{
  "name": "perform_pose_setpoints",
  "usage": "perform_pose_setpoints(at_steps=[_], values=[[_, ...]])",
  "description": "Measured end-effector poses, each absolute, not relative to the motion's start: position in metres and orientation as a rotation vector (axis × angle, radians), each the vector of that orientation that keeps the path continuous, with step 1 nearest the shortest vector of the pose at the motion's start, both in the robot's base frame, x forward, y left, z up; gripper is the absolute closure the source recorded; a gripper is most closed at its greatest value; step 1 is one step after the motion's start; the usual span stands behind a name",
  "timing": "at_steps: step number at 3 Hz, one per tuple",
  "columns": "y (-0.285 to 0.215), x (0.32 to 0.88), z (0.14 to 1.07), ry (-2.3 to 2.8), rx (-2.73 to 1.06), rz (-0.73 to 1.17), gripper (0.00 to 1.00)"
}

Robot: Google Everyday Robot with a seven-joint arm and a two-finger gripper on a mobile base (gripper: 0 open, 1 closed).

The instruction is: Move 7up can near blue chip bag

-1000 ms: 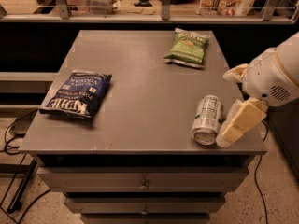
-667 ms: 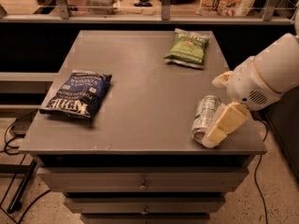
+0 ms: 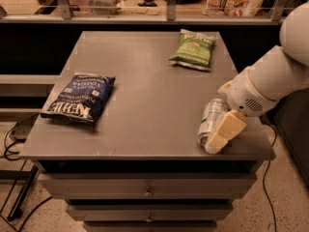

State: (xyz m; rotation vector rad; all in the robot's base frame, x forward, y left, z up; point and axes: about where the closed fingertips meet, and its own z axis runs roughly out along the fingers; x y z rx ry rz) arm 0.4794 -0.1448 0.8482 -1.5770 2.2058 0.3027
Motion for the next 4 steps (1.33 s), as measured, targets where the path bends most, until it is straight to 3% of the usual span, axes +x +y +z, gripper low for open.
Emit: perform_pose_setpoints(at_steps=[1, 4], values=[[-0.153, 0.481, 0.838, 2.248, -1.556, 0.308, 0.16], [-0.120, 0.495, 0.907, 2.124, -1.591, 0.257, 0.85]])
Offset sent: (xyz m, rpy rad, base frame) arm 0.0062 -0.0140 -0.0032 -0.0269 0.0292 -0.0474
